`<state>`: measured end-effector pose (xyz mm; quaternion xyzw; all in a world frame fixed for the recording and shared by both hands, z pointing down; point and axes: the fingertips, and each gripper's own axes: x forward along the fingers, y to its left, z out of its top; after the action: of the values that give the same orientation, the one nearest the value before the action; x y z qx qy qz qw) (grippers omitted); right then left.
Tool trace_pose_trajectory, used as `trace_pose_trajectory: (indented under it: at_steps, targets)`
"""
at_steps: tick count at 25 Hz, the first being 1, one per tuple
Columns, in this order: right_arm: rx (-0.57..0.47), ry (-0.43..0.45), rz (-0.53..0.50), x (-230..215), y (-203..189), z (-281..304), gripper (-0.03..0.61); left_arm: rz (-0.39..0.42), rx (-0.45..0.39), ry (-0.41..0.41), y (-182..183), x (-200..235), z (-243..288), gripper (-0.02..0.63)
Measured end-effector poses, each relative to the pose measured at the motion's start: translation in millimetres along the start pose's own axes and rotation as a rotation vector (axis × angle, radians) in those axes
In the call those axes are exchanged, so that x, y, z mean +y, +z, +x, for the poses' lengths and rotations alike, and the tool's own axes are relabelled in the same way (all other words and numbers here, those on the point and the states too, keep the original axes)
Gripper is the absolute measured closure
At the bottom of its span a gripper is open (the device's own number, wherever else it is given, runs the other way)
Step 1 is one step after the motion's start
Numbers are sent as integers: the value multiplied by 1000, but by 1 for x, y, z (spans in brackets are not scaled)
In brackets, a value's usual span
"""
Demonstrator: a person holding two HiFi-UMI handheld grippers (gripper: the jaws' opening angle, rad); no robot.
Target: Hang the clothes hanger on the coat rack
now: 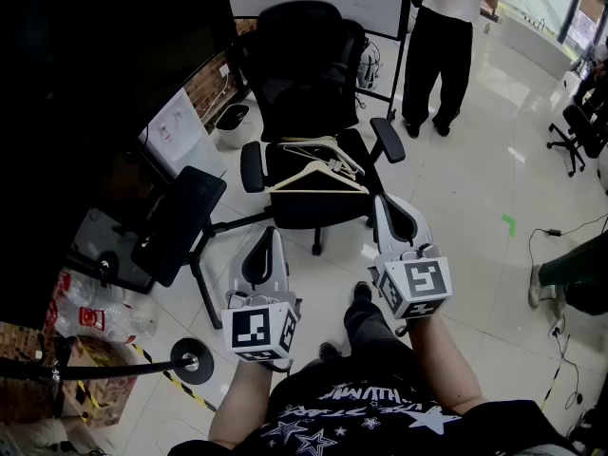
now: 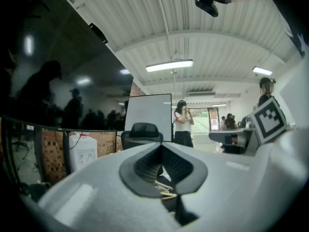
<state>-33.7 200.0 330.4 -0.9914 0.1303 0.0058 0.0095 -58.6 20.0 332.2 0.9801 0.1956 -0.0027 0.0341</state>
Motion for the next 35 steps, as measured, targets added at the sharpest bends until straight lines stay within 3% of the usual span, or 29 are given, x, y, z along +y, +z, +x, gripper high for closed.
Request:
trace_pose_trajectory:
  at_steps: [8,12,16,20,29,35]
  targets:
    - [-25,-15,20,-24,-10,66,572,12,28,57,-11,33,36,609]
    - [-26,-29,57,-52,-19,107,572,7,50,94,-18,42,72,609]
    - [-96,-47,74,-87,-22,146,572,18,40,94,-28,44,124,609]
    - [-132,0,-5,-104,-29,172,572,50,59,90,-43,43,163,609]
    - [-33,190,-12,-114,-75,240,572,116,99,60,-61,40,252,609]
    - [66,185,5,-131,-118,276,572,99,157,104,-103,60,297,609]
